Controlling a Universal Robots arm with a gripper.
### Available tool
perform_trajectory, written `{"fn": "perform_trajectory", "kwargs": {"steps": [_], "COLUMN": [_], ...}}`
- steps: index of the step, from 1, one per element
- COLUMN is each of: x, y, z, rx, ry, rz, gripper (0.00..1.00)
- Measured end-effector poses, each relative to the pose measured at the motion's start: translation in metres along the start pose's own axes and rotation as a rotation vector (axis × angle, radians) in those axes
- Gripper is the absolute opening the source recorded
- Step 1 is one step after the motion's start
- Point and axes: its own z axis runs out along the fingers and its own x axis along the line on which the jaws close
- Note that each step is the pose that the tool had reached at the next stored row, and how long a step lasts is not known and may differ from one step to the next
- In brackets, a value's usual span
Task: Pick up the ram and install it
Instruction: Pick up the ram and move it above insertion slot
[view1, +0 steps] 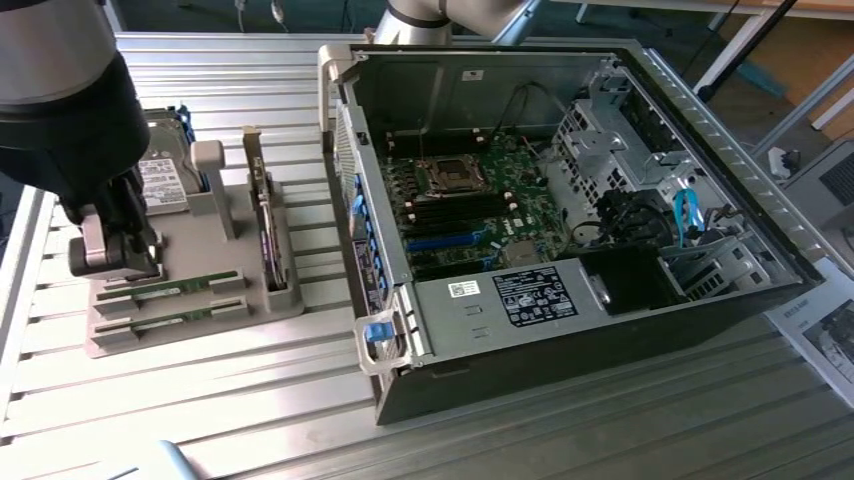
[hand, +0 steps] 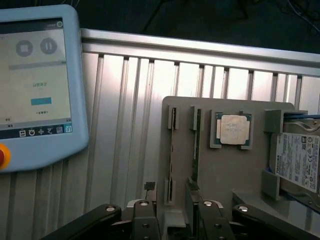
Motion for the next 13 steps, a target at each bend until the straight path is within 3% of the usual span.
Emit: {"fn": "perform_trajectory", "kwargs": {"steps": [13], "x": [0.0], "y": [-0.0006], "z": [0.037], "rx": [-0.0001], "ry": [0.0019], "rz": [0.008], "gripper": [0.36]}}
